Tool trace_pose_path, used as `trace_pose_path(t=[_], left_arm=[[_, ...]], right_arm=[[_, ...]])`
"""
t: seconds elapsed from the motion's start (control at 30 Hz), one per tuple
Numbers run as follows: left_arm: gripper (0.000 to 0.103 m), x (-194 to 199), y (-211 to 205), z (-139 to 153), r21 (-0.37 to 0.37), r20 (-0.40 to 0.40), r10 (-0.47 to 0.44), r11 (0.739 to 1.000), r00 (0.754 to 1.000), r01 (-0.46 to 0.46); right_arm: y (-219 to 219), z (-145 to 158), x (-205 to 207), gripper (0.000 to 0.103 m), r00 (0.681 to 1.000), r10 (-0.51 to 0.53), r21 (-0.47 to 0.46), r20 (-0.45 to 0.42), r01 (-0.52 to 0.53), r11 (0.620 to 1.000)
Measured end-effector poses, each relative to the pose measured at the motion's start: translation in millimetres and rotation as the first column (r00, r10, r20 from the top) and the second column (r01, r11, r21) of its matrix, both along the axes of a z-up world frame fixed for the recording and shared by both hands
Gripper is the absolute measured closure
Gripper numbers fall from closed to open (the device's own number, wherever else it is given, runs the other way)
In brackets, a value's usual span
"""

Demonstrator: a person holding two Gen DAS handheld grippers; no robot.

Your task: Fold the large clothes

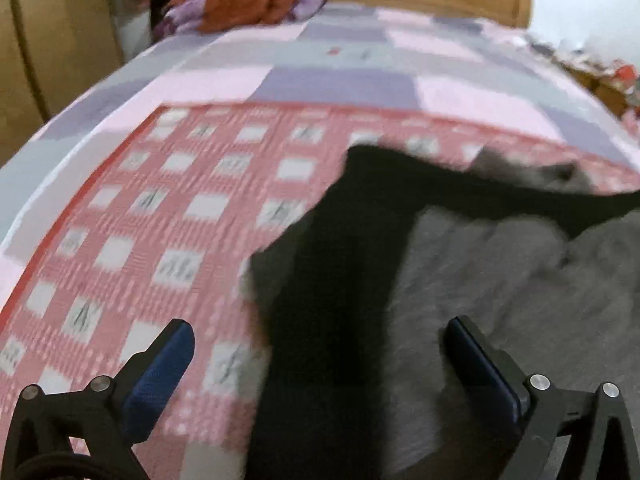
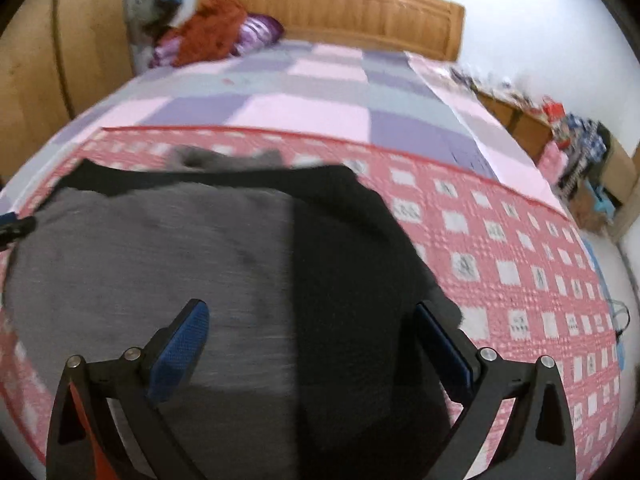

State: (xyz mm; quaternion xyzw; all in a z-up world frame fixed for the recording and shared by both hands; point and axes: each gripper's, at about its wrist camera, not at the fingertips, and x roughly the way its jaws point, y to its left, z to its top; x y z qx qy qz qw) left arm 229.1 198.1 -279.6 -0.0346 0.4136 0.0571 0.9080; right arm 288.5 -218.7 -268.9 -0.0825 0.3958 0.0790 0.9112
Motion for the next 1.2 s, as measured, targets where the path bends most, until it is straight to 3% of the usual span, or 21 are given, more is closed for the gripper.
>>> trace_pose_path(t=[0.1,0.13,0.17,0.3,0.43,0.53,0.57,0.6,0.63,0.7,0.73,0.77,0.83,0.93,1.07,1.2], left_arm=[[0.0,1,21,-19,-0.059,-0.059,0.035,0.998,0.998,-0.039],[0.0,0,26,-18,-0.078,-0.053,0.043,0.996,0.998,-0.048],[0.0,0,25,-14,-0.061,-0.044,0.041,0.997,0.998,-0.044],[0.0,-5,21,-2,0.02,-0.02,0.024,1.0,1.0,-0.024],[0.0,-19,25,14,-0.004,-0.011,0.061,0.998,0.998,-0.061],[0.0,-37,17,27,-0.067,0.028,0.014,0.998,1.0,-0.012],[0.0,-41,10,24,-0.035,0.022,-0.014,0.999,1.0,0.014],[0.0,-41,4,12,0.033,-0.024,-0.025,0.999,0.999,0.025],[0.0,-41,4,4,0.052,-0.062,-0.025,0.998,0.998,0.028],[0.0,-45,22,-10,-0.033,-0.095,-0.003,0.999,0.995,0.0],[0.0,-47,33,-11,-0.066,-0.1,0.037,0.997,0.994,-0.043],[0.001,-50,42,-9,-0.048,-0.111,0.095,0.994,0.989,-0.1],[0.001,-59,53,-4,-0.061,-0.104,0.123,0.99,0.987,-0.13],[0.001,-70,53,3,-0.143,-0.097,0.074,0.986,0.992,-0.088],[0.001,-68,27,9,-0.157,-0.084,-0.036,0.987,0.996,0.022],[0.001,-51,11,0,-0.184,-0.105,-0.065,0.982,0.992,0.045]], right_arm=[[21,-8,-16,0.0,0.996,0.086,-0.049,-0.003,-0.086,0.995],[19,-21,-14,0.0,0.997,0.064,-0.111,-0.041,-0.068,0.992],[7,-28,-12,0.0,0.998,0.031,-0.115,-0.061,-0.038,0.993],[-57,-24,-10,0.0,0.984,-0.136,0.062,-0.114,0.143,0.988],[-53,-8,-25,0.0,0.989,-0.131,-0.017,-0.065,0.13,0.991],[-46,-1,-36,0.0,0.99,-0.122,0.014,-0.063,0.123,0.992],[-42,1,-43,0.0,0.991,-0.117,0.03,-0.058,0.119,0.992],[-38,1,-45,0.0,0.993,-0.103,0.03,-0.052,0.104,0.994],[-35,-2,-45,0.0,0.995,-0.081,0.012,-0.051,0.082,0.997],[-34,-17,-47,0.0,0.993,-0.083,-0.057,-0.083,0.079,0.995],[-45,-24,-48,0.0,0.99,-0.1,-0.039,-0.096,0.096,0.995],[-55,-24,-47,0.0,0.987,-0.123,-0.013,-0.104,0.122,0.992],[-82,-20,-52,0.0,0.976,-0.181,0.041,-0.122,0.188,0.981],[-93,-12,-65,0.0,0.972,-0.214,-0.041,-0.094,0.211,0.977],[-107,-9,-76,0.0,0.964,-0.219,0.041,-0.15,0.227,0.973],[-103,-9,-76,0.0,0.966,-0.206,0.09,-0.157,0.222,0.971]])
